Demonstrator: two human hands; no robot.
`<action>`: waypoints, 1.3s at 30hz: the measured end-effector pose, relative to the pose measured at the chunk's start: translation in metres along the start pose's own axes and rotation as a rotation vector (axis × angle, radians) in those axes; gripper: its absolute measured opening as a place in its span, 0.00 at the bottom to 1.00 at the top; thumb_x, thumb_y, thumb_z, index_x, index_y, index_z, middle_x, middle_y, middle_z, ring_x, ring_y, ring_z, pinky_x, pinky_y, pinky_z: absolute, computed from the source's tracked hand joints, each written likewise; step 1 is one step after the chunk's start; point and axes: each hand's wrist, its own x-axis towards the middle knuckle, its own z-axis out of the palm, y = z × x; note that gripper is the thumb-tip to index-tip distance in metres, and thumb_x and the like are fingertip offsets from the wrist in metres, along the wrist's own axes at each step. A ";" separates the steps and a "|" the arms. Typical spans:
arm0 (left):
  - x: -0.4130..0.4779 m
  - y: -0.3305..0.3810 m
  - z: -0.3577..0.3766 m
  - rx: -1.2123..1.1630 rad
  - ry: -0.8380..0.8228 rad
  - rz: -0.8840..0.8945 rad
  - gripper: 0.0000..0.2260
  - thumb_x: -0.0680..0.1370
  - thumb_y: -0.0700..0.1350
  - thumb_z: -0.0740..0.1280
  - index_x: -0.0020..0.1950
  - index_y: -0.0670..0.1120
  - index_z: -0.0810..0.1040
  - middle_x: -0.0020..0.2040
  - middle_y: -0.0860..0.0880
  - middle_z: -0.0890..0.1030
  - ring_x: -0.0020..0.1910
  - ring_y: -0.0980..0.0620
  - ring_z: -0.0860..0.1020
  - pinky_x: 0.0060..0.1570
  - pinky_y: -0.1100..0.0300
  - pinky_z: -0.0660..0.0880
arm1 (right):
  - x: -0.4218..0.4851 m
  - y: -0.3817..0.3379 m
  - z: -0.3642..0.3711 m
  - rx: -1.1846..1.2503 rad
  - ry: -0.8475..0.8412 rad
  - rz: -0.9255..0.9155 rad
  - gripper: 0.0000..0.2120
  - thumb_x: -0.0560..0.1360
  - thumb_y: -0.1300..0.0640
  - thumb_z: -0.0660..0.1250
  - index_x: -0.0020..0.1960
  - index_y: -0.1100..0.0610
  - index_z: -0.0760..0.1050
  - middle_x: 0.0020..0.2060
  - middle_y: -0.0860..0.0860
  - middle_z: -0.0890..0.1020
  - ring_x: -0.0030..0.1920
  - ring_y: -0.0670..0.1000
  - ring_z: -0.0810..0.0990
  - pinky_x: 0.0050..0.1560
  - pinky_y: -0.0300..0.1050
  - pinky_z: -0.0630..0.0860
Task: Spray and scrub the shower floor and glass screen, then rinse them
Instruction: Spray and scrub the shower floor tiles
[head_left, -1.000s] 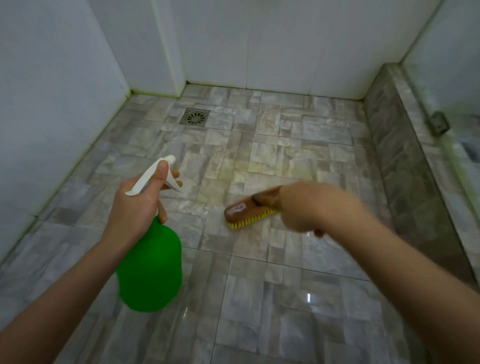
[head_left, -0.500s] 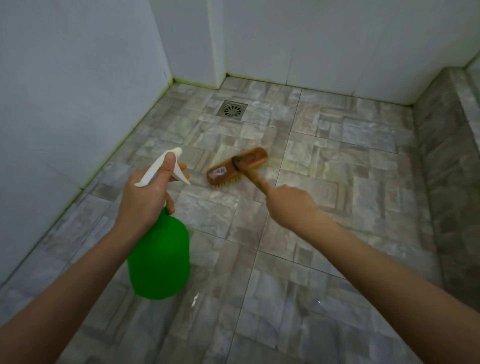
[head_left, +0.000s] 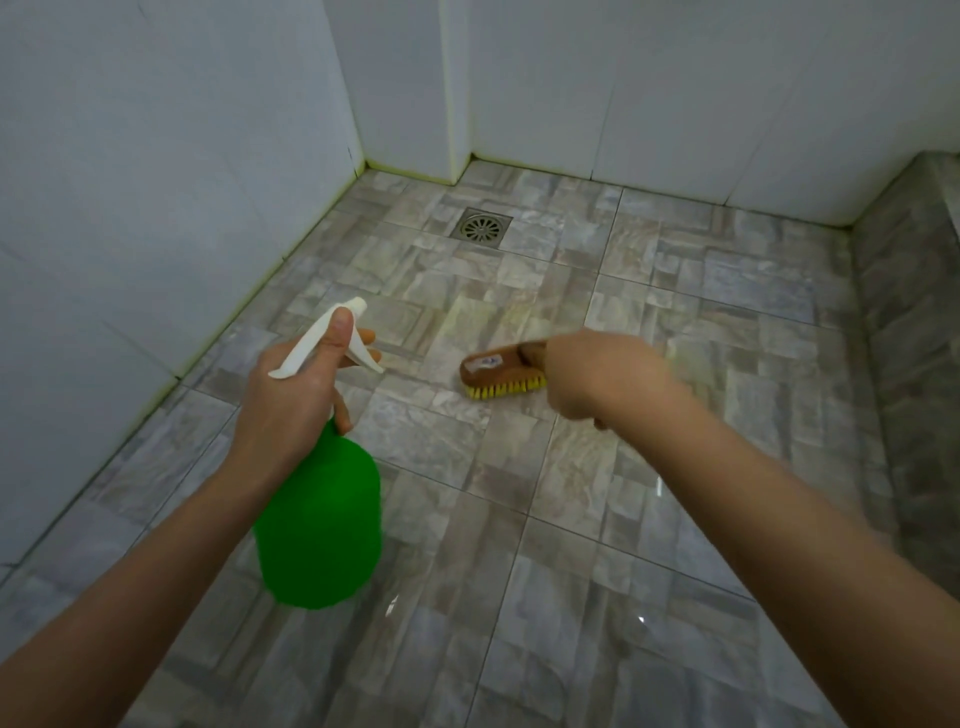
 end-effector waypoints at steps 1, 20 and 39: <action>0.001 0.000 0.000 -0.001 0.001 -0.004 0.14 0.76 0.70 0.58 0.47 0.69 0.82 0.50 0.54 0.86 0.43 0.37 0.83 0.35 0.39 0.77 | -0.002 -0.003 0.005 0.015 -0.002 0.010 0.24 0.77 0.62 0.60 0.72 0.52 0.66 0.57 0.54 0.76 0.44 0.55 0.78 0.43 0.47 0.73; -0.004 0.013 0.045 -0.035 -0.145 -0.032 0.15 0.73 0.72 0.58 0.45 0.69 0.82 0.47 0.34 0.84 0.26 0.44 0.76 0.37 0.43 0.78 | -0.007 0.094 0.006 0.185 0.019 0.059 0.19 0.82 0.57 0.54 0.70 0.44 0.65 0.40 0.51 0.73 0.28 0.51 0.76 0.24 0.40 0.69; -0.025 0.036 0.092 -0.056 -0.307 0.023 0.15 0.77 0.67 0.61 0.44 0.62 0.83 0.48 0.53 0.87 0.28 0.39 0.78 0.30 0.57 0.74 | -0.051 0.164 0.050 0.214 0.064 0.181 0.25 0.80 0.57 0.53 0.71 0.34 0.57 0.50 0.53 0.77 0.31 0.52 0.79 0.25 0.41 0.76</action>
